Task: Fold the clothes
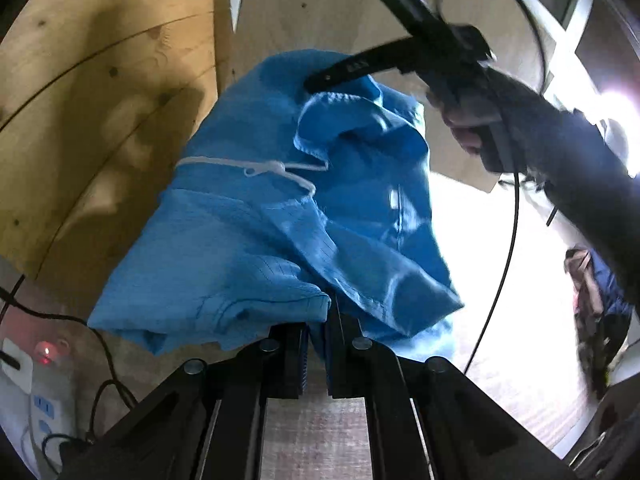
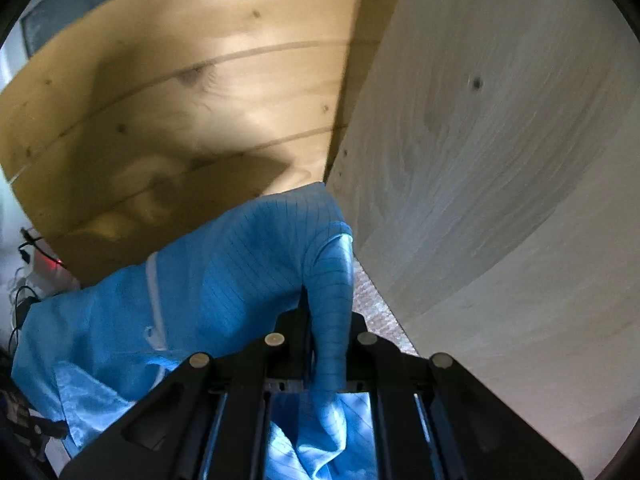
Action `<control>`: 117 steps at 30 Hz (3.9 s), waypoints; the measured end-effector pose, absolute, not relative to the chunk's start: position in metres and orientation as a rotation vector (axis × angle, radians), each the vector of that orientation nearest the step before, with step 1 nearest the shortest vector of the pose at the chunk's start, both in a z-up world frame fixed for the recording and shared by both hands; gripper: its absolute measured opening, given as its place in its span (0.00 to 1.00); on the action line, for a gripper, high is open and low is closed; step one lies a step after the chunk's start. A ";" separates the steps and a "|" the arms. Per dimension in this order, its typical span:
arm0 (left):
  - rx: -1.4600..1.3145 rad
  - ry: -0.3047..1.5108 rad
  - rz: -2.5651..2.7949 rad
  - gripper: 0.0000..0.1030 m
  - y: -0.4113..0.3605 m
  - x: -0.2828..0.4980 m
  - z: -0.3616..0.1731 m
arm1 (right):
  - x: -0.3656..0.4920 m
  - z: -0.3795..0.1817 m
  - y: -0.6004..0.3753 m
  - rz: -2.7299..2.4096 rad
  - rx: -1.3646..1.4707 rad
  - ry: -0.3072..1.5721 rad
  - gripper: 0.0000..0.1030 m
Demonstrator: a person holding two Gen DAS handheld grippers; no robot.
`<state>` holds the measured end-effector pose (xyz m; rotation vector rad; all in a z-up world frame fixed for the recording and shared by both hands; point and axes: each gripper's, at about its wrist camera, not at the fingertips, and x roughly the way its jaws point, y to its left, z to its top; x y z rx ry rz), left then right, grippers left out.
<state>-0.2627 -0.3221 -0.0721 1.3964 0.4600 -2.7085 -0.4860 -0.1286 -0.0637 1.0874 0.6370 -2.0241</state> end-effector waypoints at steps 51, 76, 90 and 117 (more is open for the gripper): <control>1.575 0.251 -2.798 0.07 -0.344 -0.439 -0.069 | -0.417 -0.114 -0.001 -2.033 1.211 0.387 0.18; 1.313 0.137 -2.661 0.47 -0.339 -0.340 0.000 | -0.383 -0.080 0.062 -2.234 1.278 0.361 0.51; 1.260 0.141 -2.664 0.71 -0.281 -0.227 0.026 | -0.274 -0.049 0.127 -2.421 1.351 0.053 0.64; 1.152 0.275 -2.520 0.75 -0.130 -0.097 0.050 | -0.116 -0.023 0.238 -2.479 1.206 0.129 0.64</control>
